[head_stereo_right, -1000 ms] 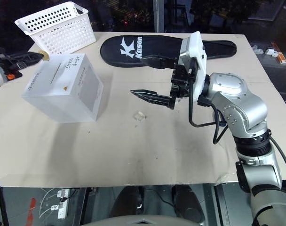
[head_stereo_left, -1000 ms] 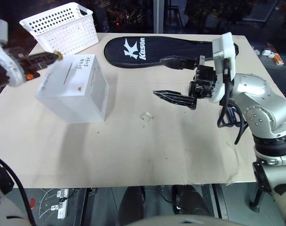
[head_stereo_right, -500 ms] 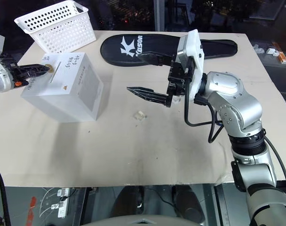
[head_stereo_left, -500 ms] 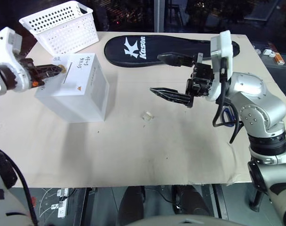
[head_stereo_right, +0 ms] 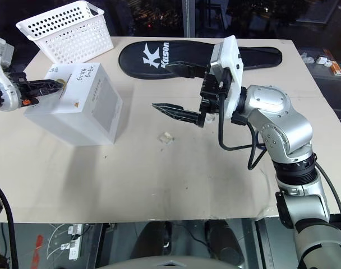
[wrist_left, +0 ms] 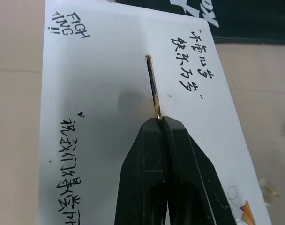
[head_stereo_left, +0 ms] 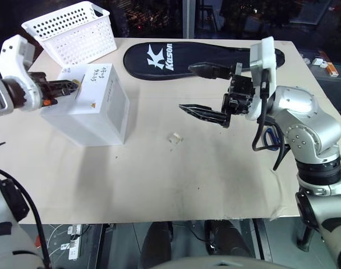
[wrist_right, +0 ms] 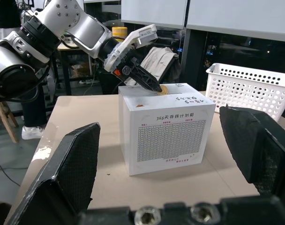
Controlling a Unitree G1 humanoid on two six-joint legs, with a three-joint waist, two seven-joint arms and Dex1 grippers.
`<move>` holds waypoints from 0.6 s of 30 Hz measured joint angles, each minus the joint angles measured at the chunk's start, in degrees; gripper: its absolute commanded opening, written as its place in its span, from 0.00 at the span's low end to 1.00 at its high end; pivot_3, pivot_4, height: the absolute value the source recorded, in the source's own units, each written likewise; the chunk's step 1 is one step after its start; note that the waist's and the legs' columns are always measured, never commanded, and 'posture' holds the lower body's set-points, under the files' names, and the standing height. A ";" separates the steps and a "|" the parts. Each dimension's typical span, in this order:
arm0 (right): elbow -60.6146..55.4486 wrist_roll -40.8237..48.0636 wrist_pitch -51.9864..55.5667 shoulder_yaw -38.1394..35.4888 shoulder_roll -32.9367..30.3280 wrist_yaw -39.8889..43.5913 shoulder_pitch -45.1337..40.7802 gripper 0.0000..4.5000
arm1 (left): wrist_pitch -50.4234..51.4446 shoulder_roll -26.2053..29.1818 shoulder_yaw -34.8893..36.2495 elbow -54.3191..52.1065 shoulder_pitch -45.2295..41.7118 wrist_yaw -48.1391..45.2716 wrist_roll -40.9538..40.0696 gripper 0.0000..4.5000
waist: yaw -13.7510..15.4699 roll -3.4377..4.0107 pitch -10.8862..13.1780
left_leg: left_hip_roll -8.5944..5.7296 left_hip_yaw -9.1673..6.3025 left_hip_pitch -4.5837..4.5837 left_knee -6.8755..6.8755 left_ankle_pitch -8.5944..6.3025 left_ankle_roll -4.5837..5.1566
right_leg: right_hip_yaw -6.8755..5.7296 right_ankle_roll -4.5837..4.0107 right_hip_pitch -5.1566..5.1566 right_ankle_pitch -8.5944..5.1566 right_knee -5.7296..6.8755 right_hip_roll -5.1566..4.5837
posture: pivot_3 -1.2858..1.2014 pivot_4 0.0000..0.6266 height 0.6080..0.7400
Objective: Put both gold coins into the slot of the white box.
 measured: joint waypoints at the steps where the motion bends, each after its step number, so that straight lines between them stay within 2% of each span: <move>1: 0.00 -0.02 0.00 0.00 -0.01 0.07 0.00 0.98 | -0.01 -0.21 -0.13 -1.12 0.19 -0.01 0.64 0.00 | 0.01 0.00 0.00 | 0.00 0.00 0.00 0.00 0.00 0.00 | 0.00 0.00 0.00 0.00 0.00 0.00 | 0.52 0.24 0.90; 3: 0.00 -0.08 0.02 0.00 -0.01 0.16 0.00 0.98 | 0.02 -0.41 -0.46 -2.68 0.37 -0.01 1.58 0.00 | 0.04 0.00 0.00 | 0.00 0.00 -0.01 0.00 0.00 0.00 | 0.00 0.00 0.00 0.00 0.00 0.00 | 0.52 0.24 0.90; 5: 0.00 -0.20 0.06 0.00 -0.02 0.22 0.00 1.00 | 0.16 -0.53 -0.54 -3.96 0.68 -0.06 2.14 0.13 | 0.03 0.00 0.00 | 0.00 0.00 -0.01 0.01 0.00 -0.01 | 0.00 0.00 0.00 0.00 0.00 0.00 | 0.52 0.24 0.90; 6: 0.00 -0.20 0.12 0.00 -0.05 0.24 0.00 1.00 | 0.68 -0.64 -0.52 -4.92 0.85 -0.03 2.54 0.15 | 0.02 0.00 0.00 | 0.00 0.00 -0.02 0.01 0.00 -0.01 | 0.00 0.00 0.00 0.00 0.00 0.00 | 0.52 0.24 0.90; 9: 0.01 -0.25 1.26 0.03 -0.16 -0.19 0.00 1.00 | 1.81 -2.75 1.27 -6.89 0.79 0.95 3.32 0.45 | 0.16 0.00 0.00 | 0.00 -0.02 -0.02 0.03 0.00 0.00 | -0.01 0.00 0.00 0.00 0.00 0.00 | 0.52 0.24 0.90; 14: -0.11 -3.58 3.19 1.02 0.14 -4.37 1.17 1.00 | 1.68 -2.38 7.04 -9.09 1.13 -2.85 1.95 0.45 | -0.03 -0.03 -0.02 | 0.00 -0.03 -0.04 0.03 0.02 -0.04 | -0.02 0.00 0.00 0.00 -0.01 0.00 | 0.52 0.24 0.90; 16: -0.14 -3.87 5.15 2.17 0.71 -5.63 2.63 1.00 | 1.53 -1.44 9.54 -13.12 3.19 -6.96 -0.94 0.45 | -0.10 -0.04 -0.02 | 0.01 0.01 -0.04 0.02 0.12 -0.21 | 0.01 0.00 0.00 0.00 -0.02 -0.03 | 0.52 0.24 0.90; 17: -0.02 -4.80 8.23 4.50 1.40 -7.31 3.71 1.00 | 0.19 -1.90 13.85 -19.68 7.37 -10.97 -4.41 0.45 | -0.24 0.00 -0.03 | 0.01 0.11 0.02 -0.03 0.12 -0.22 | 0.12 0.00 0.00 0.00 -0.05 -0.06 | 0.52 0.24 0.90; 18: 0.35 -5.07 9.38 5.58 1.50 -7.90 4.28 1.00 | -0.35 -2.63 14.71 -22.15 8.40 -12.59 -5.96 0.45 | -0.11 0.00 -0.03 | 0.00 0.08 -0.02 0.01 0.13 -0.23 | 0.05 0.00 0.00 -0.01 0.03 -0.11 | 0.52 0.24 0.90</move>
